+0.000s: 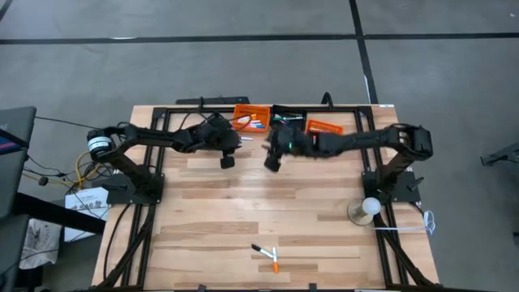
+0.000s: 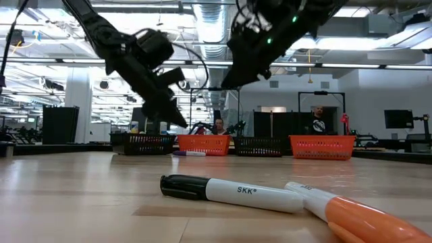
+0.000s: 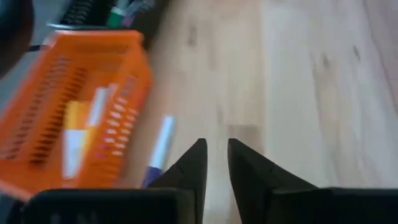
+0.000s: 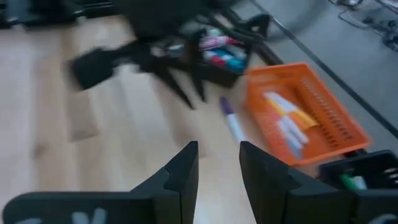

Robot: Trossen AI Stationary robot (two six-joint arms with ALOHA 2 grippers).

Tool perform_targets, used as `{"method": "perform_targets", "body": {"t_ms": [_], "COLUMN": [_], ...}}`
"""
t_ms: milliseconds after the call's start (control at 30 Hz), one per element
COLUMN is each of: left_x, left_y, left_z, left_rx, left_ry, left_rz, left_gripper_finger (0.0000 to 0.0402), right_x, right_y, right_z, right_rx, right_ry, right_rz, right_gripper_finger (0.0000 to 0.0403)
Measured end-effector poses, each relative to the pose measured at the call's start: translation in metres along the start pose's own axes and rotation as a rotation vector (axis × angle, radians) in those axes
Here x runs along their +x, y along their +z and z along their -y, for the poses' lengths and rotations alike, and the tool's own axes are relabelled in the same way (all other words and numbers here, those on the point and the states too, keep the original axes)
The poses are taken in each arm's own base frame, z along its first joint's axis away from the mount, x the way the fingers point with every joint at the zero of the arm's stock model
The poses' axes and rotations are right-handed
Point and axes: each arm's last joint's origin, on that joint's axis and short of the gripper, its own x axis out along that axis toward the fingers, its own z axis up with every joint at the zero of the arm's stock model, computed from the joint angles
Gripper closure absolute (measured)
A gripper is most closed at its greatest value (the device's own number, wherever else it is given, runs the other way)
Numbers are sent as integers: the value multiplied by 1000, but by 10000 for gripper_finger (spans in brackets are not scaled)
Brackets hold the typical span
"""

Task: Pick & Place Markers
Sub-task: Put the small purple highlighter into the left orange bin

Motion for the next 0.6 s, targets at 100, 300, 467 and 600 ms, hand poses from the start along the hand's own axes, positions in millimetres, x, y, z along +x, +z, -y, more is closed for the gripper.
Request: {"method": "perform_targets", "body": {"t_ms": [100,300,467,600], "left_x": [-13,-43,-67,-79], "left_y": [10,9,-11,-28], "left_z": [5,22,42,62], "left_rx": [-46,-165,-281,-316], "left_ry": [49,4,-34,-82], "left_rz": [15,73,111,161], "left_gripper_finger": [333,334,335,338], "right_x": [8,32,70,96], "right_y": [1,-5,2,11], "right_z": [30,50,48,47], "right_rx": [23,44,-25,-93], "right_ry": [18,66,93,107], "right_rz": [-1,-53,-140,-233], "right_gripper_finger": [295,295,295,295]}}
